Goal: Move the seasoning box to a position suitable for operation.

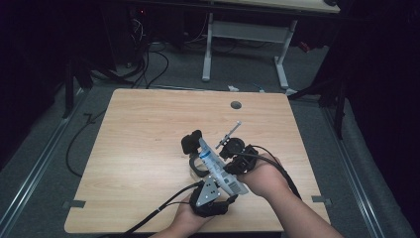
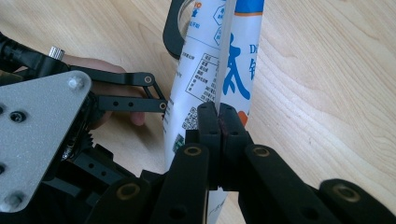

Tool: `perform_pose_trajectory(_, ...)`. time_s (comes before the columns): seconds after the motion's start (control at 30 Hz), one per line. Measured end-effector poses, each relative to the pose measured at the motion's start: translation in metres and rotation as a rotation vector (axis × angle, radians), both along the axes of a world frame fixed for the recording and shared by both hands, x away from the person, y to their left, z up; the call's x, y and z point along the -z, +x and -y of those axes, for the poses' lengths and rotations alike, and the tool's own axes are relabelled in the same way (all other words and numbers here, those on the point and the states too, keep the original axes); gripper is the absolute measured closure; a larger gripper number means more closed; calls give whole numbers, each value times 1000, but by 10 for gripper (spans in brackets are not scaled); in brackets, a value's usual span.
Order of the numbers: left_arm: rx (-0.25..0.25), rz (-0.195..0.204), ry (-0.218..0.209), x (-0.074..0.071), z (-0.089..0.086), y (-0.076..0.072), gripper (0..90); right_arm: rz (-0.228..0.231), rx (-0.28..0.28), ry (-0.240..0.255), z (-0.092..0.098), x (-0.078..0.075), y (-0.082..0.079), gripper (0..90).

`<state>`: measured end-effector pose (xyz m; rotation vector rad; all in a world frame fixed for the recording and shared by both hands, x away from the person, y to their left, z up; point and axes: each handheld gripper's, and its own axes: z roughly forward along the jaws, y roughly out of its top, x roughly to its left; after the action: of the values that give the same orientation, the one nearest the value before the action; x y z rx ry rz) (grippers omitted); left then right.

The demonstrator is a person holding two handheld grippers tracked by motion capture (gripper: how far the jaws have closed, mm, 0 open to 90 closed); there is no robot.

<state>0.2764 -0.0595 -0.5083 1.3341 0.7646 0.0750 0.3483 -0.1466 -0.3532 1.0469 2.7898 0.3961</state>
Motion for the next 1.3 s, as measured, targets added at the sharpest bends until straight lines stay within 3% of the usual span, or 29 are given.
perform_pose_trajectory(0.53, -11, 6, 9, -3, 3, 0, 456, 9, -15, -13, -2, 2, 6, 900)
perform_pose_trajectory(1.3, -30, 49, 20, -10, 2, 1, 487, 9, -31, -35, -11, -3, 11, 900)
